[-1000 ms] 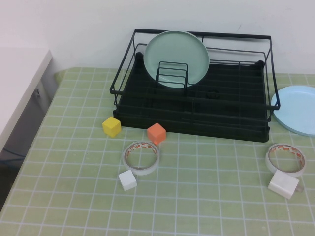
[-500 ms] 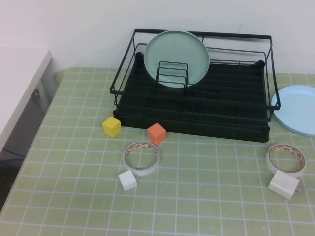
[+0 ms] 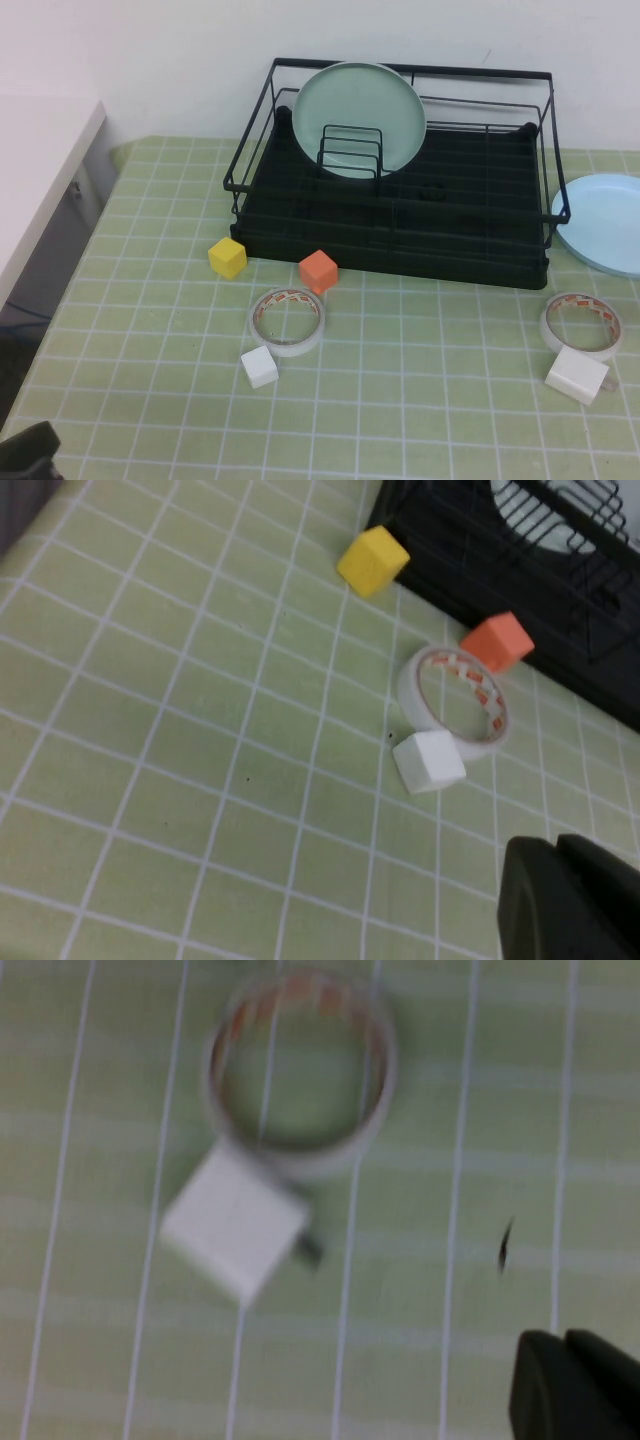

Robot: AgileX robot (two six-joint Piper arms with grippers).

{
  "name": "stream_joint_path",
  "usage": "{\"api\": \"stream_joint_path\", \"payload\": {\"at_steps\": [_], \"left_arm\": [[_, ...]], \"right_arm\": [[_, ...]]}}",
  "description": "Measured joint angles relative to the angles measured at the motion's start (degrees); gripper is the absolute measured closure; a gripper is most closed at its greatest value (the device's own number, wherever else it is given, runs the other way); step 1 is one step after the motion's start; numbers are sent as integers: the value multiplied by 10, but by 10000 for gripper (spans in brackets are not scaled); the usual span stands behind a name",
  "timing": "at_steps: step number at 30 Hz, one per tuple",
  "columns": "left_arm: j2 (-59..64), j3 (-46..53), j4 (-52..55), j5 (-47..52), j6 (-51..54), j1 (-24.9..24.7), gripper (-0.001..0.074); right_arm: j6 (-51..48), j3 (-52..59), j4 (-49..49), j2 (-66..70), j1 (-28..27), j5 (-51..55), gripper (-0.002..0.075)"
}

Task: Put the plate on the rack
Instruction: Pick up the plate from the table

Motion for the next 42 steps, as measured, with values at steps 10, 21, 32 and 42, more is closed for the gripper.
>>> {"api": "stream_joint_path", "payload": {"at_steps": [10,21,32,42], "left_arm": [[36,-1,15,-37,-3,-10,736],[37,-1,118,-21,-3,-10,736],[39,-1,120,-53,-15,-10,736],[49,-1,126,-70,-15,-10,736]], "right_arm": [[140,-217,-2,230,-64,-11,693],[164,-408,32,421,-72,66,425],[265,-565,-4,562,-72,67,413],[273,-660,-16,649,-72,135,412]]}}
